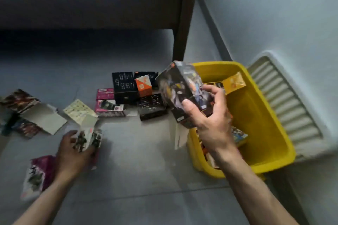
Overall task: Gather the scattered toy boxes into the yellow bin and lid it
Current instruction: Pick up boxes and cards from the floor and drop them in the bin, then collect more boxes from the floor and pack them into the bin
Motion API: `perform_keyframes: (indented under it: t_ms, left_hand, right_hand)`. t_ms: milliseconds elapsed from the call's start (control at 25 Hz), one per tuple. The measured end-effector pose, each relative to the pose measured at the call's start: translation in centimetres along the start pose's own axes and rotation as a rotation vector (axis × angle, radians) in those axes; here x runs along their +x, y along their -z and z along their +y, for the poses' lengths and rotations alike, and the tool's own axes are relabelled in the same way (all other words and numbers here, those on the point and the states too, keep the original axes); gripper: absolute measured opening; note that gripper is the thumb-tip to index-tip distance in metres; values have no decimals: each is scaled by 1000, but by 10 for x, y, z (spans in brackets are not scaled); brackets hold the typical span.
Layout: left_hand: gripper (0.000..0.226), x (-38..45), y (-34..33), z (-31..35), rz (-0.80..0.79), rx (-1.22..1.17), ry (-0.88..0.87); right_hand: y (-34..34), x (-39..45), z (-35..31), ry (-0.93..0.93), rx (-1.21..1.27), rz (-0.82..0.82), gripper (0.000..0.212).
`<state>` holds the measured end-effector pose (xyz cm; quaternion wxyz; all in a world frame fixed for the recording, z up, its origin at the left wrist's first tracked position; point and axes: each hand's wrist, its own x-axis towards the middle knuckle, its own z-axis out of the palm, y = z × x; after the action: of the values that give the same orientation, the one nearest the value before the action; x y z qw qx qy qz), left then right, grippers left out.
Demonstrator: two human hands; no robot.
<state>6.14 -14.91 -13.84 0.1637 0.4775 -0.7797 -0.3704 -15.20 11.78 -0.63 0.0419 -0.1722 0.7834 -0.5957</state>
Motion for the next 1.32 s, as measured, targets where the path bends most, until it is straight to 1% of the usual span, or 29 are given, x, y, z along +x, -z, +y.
perform_keyframes:
  t_ms: [40, 80, 160, 200, 240, 280, 320, 360, 400, 440, 480, 520, 560, 640, 680, 720, 760, 800, 840, 920, 960, 1000, 1040, 1080, 1120, 1200, 1280, 1320]
  left_hand:
    - [52, 5, -12, 31, 32, -100, -16]
    - [54, 10, -24, 63, 42, -179, -55]
    - [54, 11, -39, 130, -7, -369, -187]
    - [53, 7, -45, 162, -63, -470, -251]
    - [52, 2, -50, 189, -125, -543, -296]
    - [53, -3, -56, 213, -192, -586, -337]
    - [55, -10, -65, 233, -249, -594, -369]
    - [55, -17, -75, 252, -281, -575, -388]
    - [54, -24, -85, 267, -273, -521, -405]
    - [51, -31, -96, 279, -230, -424, -437]
    - [47, -36, -108, 287, -168, -270, -491]
    - [44, -39, -120, 291, -121, -77, -571]
    - [45, -40, -132, 291, -121, 134, -672]
    - [45, -37, -153, 280, -274, 554, -843]
    - [44, -35, -160, 272, -362, 723, -870]
    - [45, -33, -165, 263, -434, 834, -845]
    - [48, -31, -168, 255, -472, 864, -803]
    - [49, -30, -170, 249, -474, 817, -785]
    - [45, -30, -169, 246, -462, 719, -804]
    - [36, -30, -161, 240, -417, 475, -917]
    - [35, -31, -153, 234, -371, 376, -960]
    - [35, -30, -142, 223, -310, 301, -963]
    - [35, -28, -126, 206, -248, 258, -927]
    - [37, -24, -108, 184, -191, 260, -853]
    - [40, -19, -86, 159, -154, 285, -733]
    - [51, -7, -40, 103, -107, 378, -466]
    - [63, 0, 0, 47, -75, 539, -192]
    - [69, -1, 20, 16, -61, 609, -19]
  right_hand:
    - [20, 8, 6, -29, 31, 107, 50]
    - [39, 15, 13, -61, 56, 205, 49]
    - [71, 25, 27, -97, 11, 387, 48]
    - [83, 28, 34, -107, -80, 452, 46]
    - [93, 31, 45, -117, -253, 461, 45]
    - [102, 32, 57, -140, -511, 388, 46]
    - [108, 31, 67, -191, -794, 236, 50]
    - [112, 27, 73, -251, -1018, 59, 56]
    - [114, 22, 79, -303, -1151, -82, 62]
    - [115, 18, 83, -327, -1196, -161, 66]
    - [116, 15, 85, -316, -1194, -179, 68]
    - [115, 15, 84, -284, -1172, -164, 68]
    - [114, 15, 84, -233, -1146, -130, 65]
    - [110, 17, 82, -104, -1099, -58, 54]
    - [108, 19, 80, -44, -1066, -45, 49]
    - [104, 21, 77, 11, -1028, -59, 46]
    - [97, 22, 73, 66, -997, -93, 44]
    - [89, 23, 67, 110, -970, -136, 44]
    - [80, 24, 64, 136, -950, -179, 43]
    - [59, 25, 58, 164, -922, -271, 43]
    - [48, 26, 55, 185, -909, -309, 42]
    - [35, 27, 51, 217, -886, -342, 40]
    - [19, 25, 45, 254, -848, -374, 37]
    - [0, 22, 39, 306, -809, -398, 36]
    - [-23, 15, 34, 367, -774, -438, 35]
    - [-77, 1, 22, 454, -740, -571, 37]
    - [-124, -12, 19, 493, -758, -729, 41]
    - [-147, -17, 22, 479, -763, -819, 42]
